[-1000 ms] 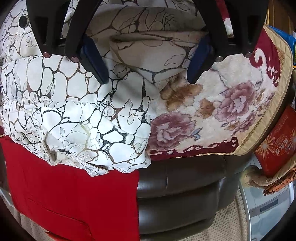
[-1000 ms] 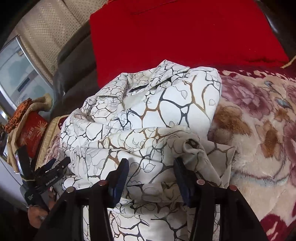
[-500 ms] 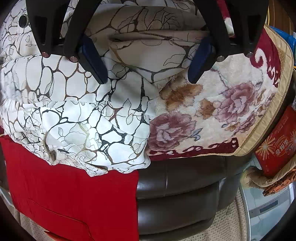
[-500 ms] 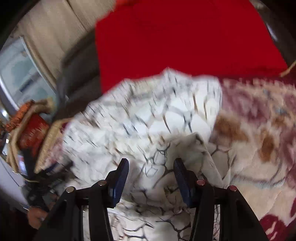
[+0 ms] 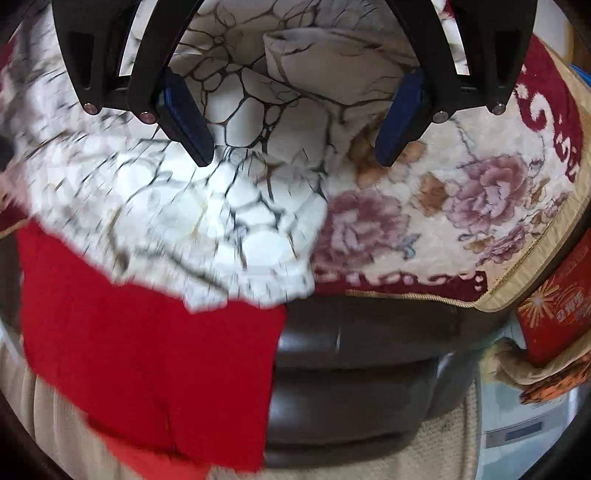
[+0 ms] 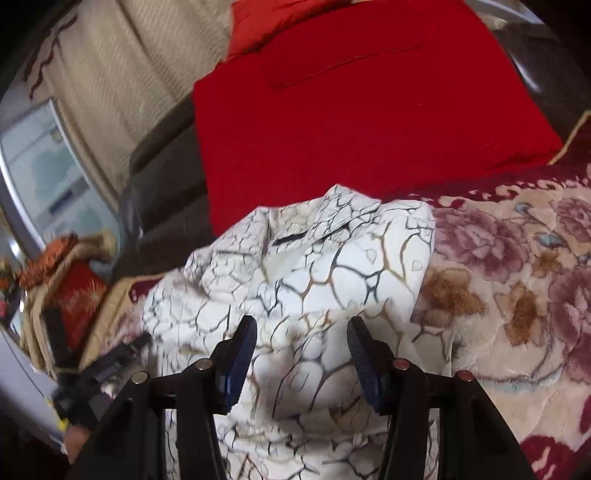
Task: Fold large clothes
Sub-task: 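Grasp the coat hem with both tools and lift it toward the collar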
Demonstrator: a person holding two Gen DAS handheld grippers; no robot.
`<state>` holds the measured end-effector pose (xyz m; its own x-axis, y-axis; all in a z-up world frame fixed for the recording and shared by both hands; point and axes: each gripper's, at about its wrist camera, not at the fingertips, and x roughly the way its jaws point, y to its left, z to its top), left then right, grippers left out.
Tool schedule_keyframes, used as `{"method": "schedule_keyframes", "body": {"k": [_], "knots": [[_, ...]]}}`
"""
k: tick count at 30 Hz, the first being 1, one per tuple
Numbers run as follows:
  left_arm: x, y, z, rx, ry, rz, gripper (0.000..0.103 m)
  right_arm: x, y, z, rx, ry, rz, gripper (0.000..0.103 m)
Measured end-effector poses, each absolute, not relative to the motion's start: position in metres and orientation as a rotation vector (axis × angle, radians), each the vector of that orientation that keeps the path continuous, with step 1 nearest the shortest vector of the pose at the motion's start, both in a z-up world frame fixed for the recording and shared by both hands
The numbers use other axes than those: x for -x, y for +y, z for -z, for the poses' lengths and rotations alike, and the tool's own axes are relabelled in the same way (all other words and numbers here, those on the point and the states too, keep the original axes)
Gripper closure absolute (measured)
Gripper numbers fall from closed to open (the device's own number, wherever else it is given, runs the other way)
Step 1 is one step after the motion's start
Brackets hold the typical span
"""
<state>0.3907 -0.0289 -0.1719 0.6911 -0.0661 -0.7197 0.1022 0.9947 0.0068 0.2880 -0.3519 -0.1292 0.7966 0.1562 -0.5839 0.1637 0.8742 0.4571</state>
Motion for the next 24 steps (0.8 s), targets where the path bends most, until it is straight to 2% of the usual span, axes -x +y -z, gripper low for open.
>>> {"method": "schedule_keyframes", "body": {"k": [2,4,11,13,19,24], "knots": [[-0.397,-0.035,0.187,-0.081,0.866,0.083,0.012,-0.298,-0.36,0.142,-0.558,0.713,0.021,0.048],[-0.397,-0.036,0.186,-0.086,0.85,0.075,0.01,-0.309,-0.366,0.16,-0.592,0.788,0.018,0.048],[-0.378,-0.014,0.17,-0.035,0.82,0.095,0.01,-0.292,-0.376,0.15,-0.652,0.744,-0.046,0.048],[-0.363,-0.003,0.163,-0.054,0.784,0.092,0.01,-0.281,-0.378,0.145,-0.64,0.726,-0.059,0.043],[-0.308,0.062,0.15,-0.096,0.716,0.043,0.01,-0.233,-0.38,0.136,-0.558,0.712,-0.067,0.036],[-0.267,0.13,0.172,-0.014,0.795,-0.007,0.011,-0.183,-0.375,0.147,-0.532,0.754,-0.086,0.036]]}}
